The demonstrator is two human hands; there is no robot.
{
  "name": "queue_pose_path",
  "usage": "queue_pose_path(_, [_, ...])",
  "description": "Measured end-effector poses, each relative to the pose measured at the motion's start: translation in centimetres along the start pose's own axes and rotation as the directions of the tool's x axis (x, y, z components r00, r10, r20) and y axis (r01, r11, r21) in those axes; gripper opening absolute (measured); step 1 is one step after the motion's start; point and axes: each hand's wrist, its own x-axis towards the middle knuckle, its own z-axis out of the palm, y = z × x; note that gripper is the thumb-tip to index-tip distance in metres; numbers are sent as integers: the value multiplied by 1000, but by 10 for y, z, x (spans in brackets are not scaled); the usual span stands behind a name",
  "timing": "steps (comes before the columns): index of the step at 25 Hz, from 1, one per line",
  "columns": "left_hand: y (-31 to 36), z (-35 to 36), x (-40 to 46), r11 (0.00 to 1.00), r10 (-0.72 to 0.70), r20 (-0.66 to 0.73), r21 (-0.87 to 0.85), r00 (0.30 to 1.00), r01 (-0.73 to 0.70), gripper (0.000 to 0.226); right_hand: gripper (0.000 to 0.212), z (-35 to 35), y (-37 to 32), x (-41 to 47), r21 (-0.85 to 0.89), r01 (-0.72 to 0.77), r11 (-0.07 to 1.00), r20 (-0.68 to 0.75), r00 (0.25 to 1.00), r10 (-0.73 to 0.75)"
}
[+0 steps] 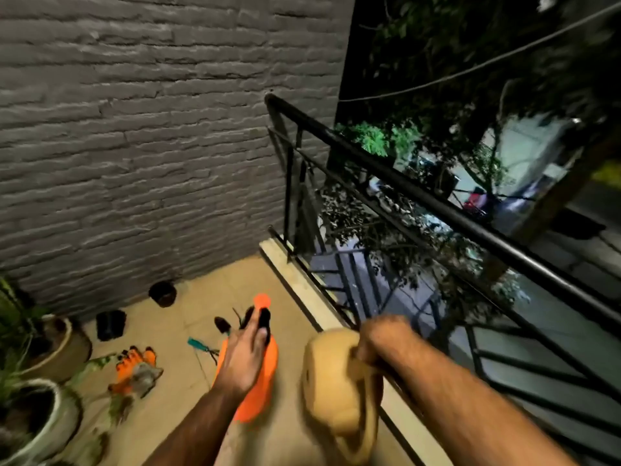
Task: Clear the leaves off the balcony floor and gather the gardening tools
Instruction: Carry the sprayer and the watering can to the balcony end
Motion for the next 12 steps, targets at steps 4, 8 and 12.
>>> queue_pose_path(4, [51, 13, -37, 996, 88, 40, 18, 995, -89, 40, 58, 37, 47, -55, 38, -64, 997, -77, 995, 67])
queue_pose_path(8, [92, 49, -88, 999, 36, 100, -28, 994, -34, 49, 47, 74, 88, -123, 34, -65, 997, -228, 971, 71])
queue_pose_path(12, [146, 80, -134, 1000, 21, 127, -19, 992, -19, 28, 44, 98, 111, -184, -5, -73, 997, -379, 923, 66])
